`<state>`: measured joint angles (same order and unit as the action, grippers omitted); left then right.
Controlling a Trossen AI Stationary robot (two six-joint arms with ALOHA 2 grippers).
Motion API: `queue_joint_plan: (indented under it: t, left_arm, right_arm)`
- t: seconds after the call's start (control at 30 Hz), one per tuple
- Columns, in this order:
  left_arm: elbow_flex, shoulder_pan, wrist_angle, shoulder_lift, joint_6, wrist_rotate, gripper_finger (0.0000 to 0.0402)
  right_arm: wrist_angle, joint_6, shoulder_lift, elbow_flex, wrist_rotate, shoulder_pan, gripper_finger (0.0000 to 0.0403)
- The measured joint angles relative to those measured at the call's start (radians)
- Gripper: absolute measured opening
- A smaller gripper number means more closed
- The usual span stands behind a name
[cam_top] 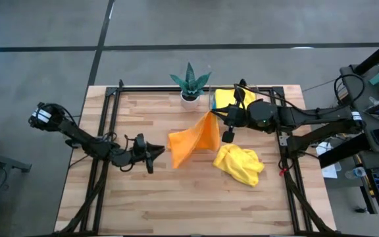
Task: Fold microfiber towels
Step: Fold the orange microfiber towel
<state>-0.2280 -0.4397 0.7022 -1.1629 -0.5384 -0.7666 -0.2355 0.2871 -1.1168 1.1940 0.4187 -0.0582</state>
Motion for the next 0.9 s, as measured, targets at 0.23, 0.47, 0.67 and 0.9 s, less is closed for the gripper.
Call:
queue_joint_plan:
  t: [0.23,0.47,0.67,0.9]
  left_arm:
    - [-0.006,-0.001,-0.001,0.004,0.027,0.026,0.0005]
    - [-0.039,-0.001,-0.004,-0.077,0.054,0.136,0.0025]
    - [-0.22,-0.001,-0.002,-0.306,0.283,0.137,0.0103]
    - [-0.452,0.018,-0.004,-0.561,0.529,0.129,0.0189]
  right_arm:
    - [0.0,-0.012,0.0,-0.006,0.0,0.0,0.0008]
    - [-0.01,-0.031,0.0,-0.036,0.0,0.0,0.0008]
    - [-0.009,-0.053,0.0,-0.053,0.0,0.0,0.0008]
    - [-0.009,-0.052,0.001,-0.054,0.0,0.0,0.0008]
